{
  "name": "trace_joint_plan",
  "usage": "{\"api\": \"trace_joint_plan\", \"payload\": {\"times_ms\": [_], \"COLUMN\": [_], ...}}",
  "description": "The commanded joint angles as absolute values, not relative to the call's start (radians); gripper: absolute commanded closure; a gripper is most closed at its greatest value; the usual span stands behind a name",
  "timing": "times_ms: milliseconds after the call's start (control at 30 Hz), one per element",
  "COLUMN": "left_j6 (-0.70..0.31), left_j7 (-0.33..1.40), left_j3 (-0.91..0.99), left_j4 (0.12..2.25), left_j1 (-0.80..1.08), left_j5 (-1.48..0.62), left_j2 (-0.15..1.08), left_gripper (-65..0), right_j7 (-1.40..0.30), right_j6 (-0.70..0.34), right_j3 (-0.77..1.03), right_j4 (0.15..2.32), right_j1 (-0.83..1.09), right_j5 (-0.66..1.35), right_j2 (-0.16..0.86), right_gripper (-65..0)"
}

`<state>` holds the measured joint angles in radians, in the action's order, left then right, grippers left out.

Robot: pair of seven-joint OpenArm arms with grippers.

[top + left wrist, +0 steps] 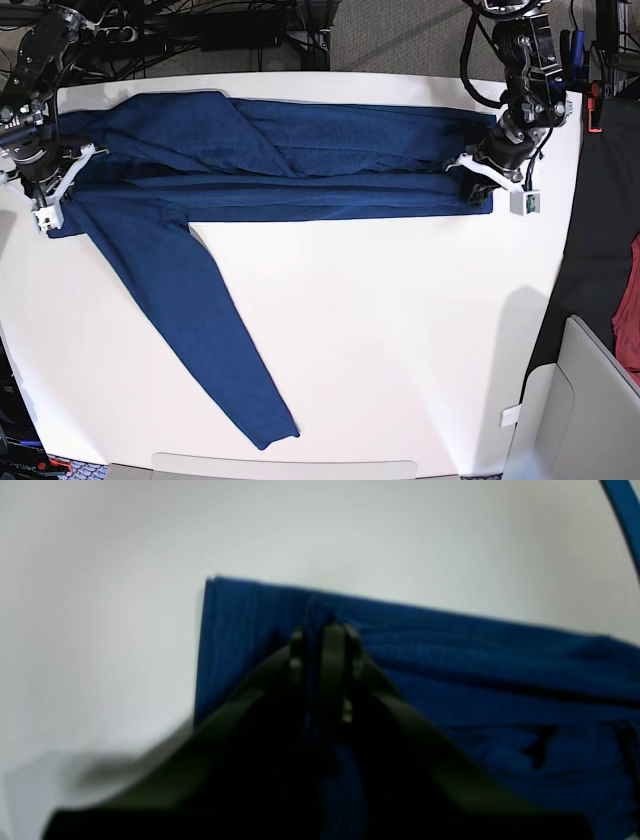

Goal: Fold the T-shirt properly
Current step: 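Pull both side edges apart and fold them inward toward the collar, then move the right gripper down to the hanging sleeve cuff and grasp it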

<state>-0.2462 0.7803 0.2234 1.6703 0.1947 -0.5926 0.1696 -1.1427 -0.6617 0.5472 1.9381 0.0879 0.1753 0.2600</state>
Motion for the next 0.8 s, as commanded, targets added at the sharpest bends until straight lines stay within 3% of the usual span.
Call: {"api": "trace_joint_plan", "payload": {"times_ms": [0, 167, 300, 400, 467, 767], "left_j6": [-0.249, -0.249, -0.249, -0.248, -0.246, -0.246], "left_j7": [0.786, 0.848, 0.846, 0.846, 0.848, 0.848], "left_j3": [0.225, 0.226, 0.234, 0.234, 0.234, 0.239], "left_j4": [1.682, 1.679, 1.679, 1.679, 1.679, 1.724], "left_j1": [0.185, 0.180, 0.179, 0.170, 0.157, 0.157], "left_j5": [-0.602, -0.604, -0.601, -0.601, -0.601, -0.602], "left_j2": [0.180, 0.180, 0.182, 0.182, 0.182, 0.185], "left_gripper": [-2.2, -11.4, -18.2, -19.2, -19.2, -19.2], "right_j7": [-1.127, -1.130, -1.155, -1.162, -1.161, -1.092], "right_j6": [-0.659, -0.659, -0.621, -0.584, -0.582, -0.584], "right_j3": [0.552, 0.553, 0.575, 0.578, 0.578, 0.573], "right_j4": [1.954, 1.956, 1.956, 1.957, 1.959, 1.933], "right_j1": [0.071, 0.051, 0.024, 0.013, 0.012, -0.130], "right_j5": [0.168, 0.082, 0.007, -0.004, -0.004, -0.012], "right_j2": [0.274, 0.242, 0.196, 0.176, 0.174, 0.114], "right_gripper": [-0.6, -3.3, -21.8, -35.6, -39.7, -40.6]}}
